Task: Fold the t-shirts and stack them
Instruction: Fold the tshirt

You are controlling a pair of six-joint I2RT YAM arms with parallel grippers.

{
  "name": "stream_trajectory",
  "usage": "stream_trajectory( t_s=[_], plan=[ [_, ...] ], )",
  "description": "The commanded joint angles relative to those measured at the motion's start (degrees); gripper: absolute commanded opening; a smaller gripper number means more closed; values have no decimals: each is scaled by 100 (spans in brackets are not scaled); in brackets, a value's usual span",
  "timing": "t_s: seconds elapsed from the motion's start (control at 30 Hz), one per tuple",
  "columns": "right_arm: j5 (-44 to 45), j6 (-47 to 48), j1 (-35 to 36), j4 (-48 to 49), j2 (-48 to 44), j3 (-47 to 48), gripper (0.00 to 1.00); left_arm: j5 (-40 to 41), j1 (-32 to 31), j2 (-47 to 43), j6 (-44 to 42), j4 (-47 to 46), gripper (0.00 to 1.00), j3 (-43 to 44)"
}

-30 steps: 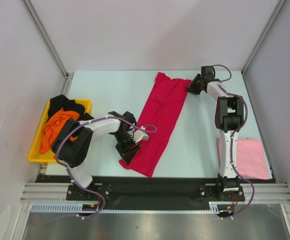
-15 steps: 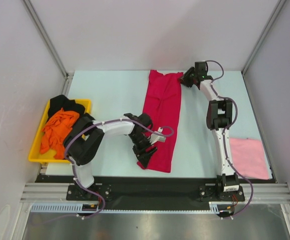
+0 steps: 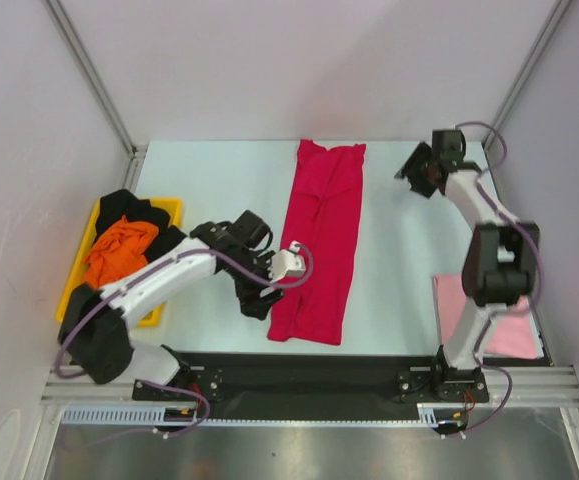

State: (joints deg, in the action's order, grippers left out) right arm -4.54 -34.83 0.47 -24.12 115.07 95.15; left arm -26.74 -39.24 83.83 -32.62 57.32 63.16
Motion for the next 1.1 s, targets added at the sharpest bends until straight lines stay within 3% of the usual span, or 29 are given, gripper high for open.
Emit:
stream_trajectory(
  t_s=[0.0, 0.13, 0.27, 0.4, 0.47, 0.53, 0.63, 0.7, 0.73, 0.9, 0.93, 1.0, 1.07],
  plan=[
    [-230, 284, 506, -58, -1686, -2058, 62, 846, 57, -674, -701, -123, 79, -583],
    [-592, 99, 1278, -469, -3399, -3896, 60, 557, 57, -1989, -1253, -1124, 81, -1593],
    [-996, -304, 2149, -638, -4184, -5048, 55, 214, 48, -3187, -2027, -1723, 85, -2517],
    [-1979, -910, 2729, 406, -4695, -6200, 54, -286, 40, -4119, -2959, -2275, 89, -3256],
    [-1833, -1131, 3011, 373, -4748, -6289, 53, -375, 40, -4418, -3048, -2453, 92, -3564],
    [-1735, -1384, 3134, 556, -4757, -6455, 52, -551, 31, -4446, -3197, -2454, 93, -3661],
    [-2366, -1719, 3240, 1557, -4521, -6877, 50, -508, 22, -4279, -3084, -2524, 92, -3635],
    [-2614, -1782, 3266, 1595, -4074, -6905, 42, -437, 22, -4122, -3049, -2515, 91, -3582],
    [-2614, -1738, 3258, 1551, -3958, -6896, 31, -385, 22, -4094, -3040, -2506, 89, -3521],
    [-2816, -1659, 3275, 1831, -3562, -6940, 19, -481, 22, -3840, -2725, -2593, 88, -3494],
    [-2833, -1615, 3275, 1762, -3518, -6905, 9, -472, 22, -3717, -2619, -2673, 87, -3494],
    [-2676, -1362, 3205, 1142, -3500, -6748, 0, -560, 22, -3620, -2478, -2822, 86, -3494],
    [-2483, -1150, 3100, 665, -3657, -6720, 0, -648, -48, -3576, -2573, -2875, 83, -3555]
  ],
)
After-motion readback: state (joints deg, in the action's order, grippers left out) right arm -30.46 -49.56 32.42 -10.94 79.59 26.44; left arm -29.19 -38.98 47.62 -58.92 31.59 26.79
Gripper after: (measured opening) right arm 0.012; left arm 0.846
